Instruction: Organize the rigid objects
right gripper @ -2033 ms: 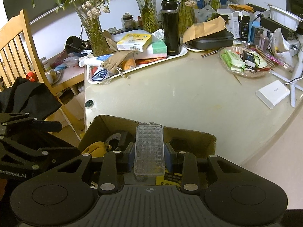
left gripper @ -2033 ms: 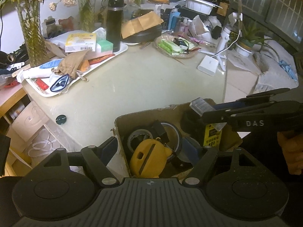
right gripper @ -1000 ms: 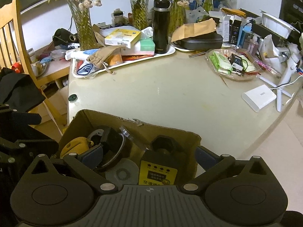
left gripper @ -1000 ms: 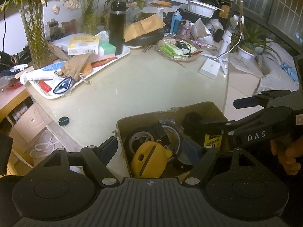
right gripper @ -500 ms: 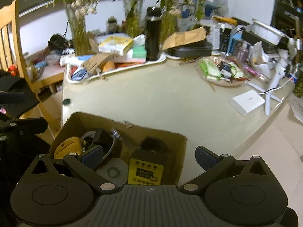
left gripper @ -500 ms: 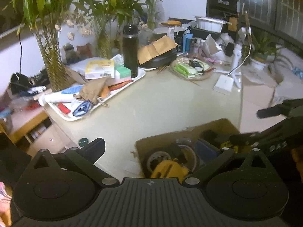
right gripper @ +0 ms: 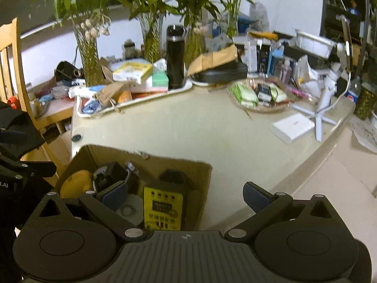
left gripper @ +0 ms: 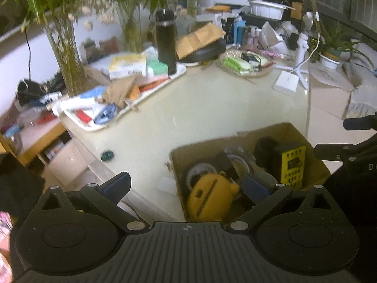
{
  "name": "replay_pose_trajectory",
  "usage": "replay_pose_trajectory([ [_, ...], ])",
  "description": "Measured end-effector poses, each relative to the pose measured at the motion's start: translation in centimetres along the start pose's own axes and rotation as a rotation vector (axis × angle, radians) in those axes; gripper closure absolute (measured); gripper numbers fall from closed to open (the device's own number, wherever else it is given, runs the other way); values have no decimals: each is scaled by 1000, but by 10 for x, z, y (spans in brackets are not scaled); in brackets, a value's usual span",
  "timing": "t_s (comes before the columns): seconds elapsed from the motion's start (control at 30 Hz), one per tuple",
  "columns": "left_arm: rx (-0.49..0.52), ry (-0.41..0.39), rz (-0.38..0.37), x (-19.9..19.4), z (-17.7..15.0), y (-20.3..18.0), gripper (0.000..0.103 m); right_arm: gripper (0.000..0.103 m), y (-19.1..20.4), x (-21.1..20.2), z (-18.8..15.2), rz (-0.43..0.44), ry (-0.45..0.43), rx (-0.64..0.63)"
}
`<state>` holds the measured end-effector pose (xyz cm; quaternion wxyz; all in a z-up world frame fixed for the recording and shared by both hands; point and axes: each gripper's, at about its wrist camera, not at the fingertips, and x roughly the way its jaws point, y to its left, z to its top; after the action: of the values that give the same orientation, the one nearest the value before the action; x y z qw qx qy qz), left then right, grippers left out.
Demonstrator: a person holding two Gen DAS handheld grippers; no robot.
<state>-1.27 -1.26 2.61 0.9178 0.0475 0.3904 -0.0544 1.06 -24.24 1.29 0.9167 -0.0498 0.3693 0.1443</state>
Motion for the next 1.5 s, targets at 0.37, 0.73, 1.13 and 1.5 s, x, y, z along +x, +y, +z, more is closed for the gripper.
replay_pose_trajectory([
  [0.37, -3, 116, -3, 15, -12, -5, 0, 0, 5, 13, -16, -34, 172, -32],
  [0.73, 2, 230, -9, 29, -37, -8, 0, 0, 19, 24, -35, -8, 266, -78],
  [1.13, -4, 219, -2, 27, -38, -8, 0, 0, 19, 24, -39, -11, 269, -72],
  [1.5, -7, 221, -1, 28, -39, -8, 0, 0, 22, 25, -40, 1, 278, -89],
])
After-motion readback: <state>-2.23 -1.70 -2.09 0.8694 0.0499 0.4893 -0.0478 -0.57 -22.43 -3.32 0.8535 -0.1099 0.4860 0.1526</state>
